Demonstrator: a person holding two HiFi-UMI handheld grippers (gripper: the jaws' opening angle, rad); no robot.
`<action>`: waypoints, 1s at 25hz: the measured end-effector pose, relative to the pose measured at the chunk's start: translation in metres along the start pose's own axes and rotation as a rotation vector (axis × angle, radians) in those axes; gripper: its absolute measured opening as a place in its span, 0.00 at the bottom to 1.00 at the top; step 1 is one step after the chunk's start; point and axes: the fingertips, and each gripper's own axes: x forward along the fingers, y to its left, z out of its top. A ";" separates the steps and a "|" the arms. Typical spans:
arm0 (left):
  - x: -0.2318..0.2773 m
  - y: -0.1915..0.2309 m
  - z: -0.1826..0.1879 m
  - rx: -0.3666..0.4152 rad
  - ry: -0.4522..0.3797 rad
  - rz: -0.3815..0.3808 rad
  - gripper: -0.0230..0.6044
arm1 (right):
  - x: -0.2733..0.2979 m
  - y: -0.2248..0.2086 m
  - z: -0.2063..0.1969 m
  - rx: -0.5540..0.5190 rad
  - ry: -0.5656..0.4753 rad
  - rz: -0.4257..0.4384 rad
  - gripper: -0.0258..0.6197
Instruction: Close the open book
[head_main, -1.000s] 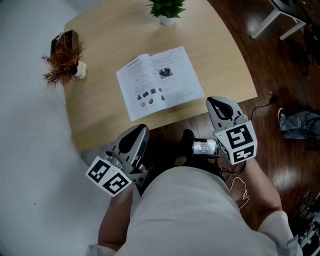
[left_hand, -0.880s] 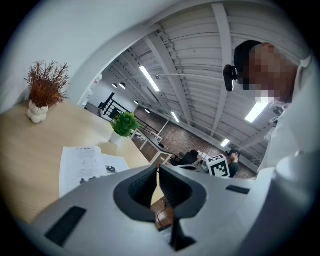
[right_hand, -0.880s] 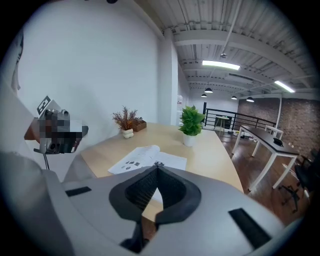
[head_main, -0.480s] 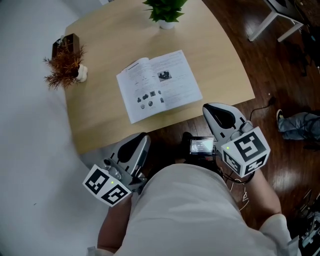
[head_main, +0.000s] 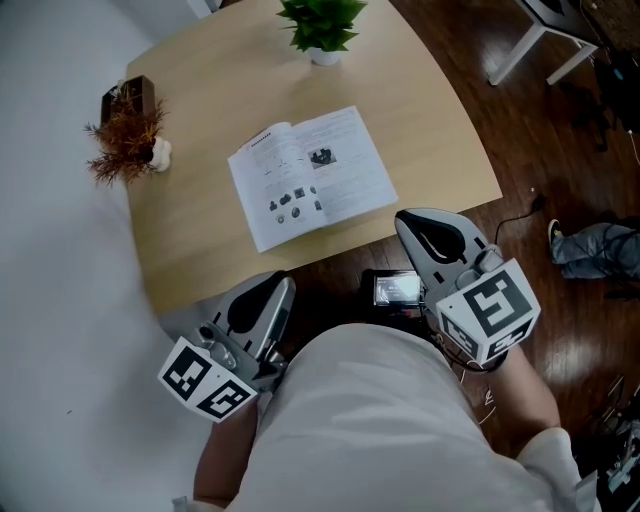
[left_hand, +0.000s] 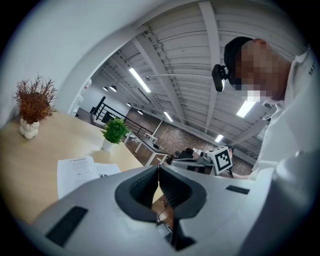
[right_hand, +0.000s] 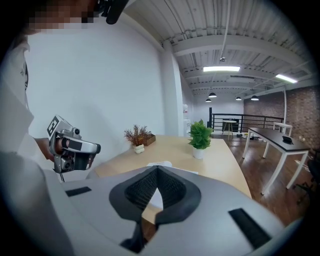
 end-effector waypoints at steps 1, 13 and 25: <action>-0.001 0.000 0.000 0.002 -0.002 0.000 0.04 | 0.000 0.001 0.001 -0.004 -0.002 0.000 0.04; -0.004 0.000 0.003 0.008 -0.008 0.010 0.04 | -0.003 0.007 0.014 -0.038 -0.025 0.010 0.04; -0.004 0.003 0.000 -0.010 0.001 0.010 0.04 | 0.000 0.008 0.013 -0.053 -0.003 0.013 0.04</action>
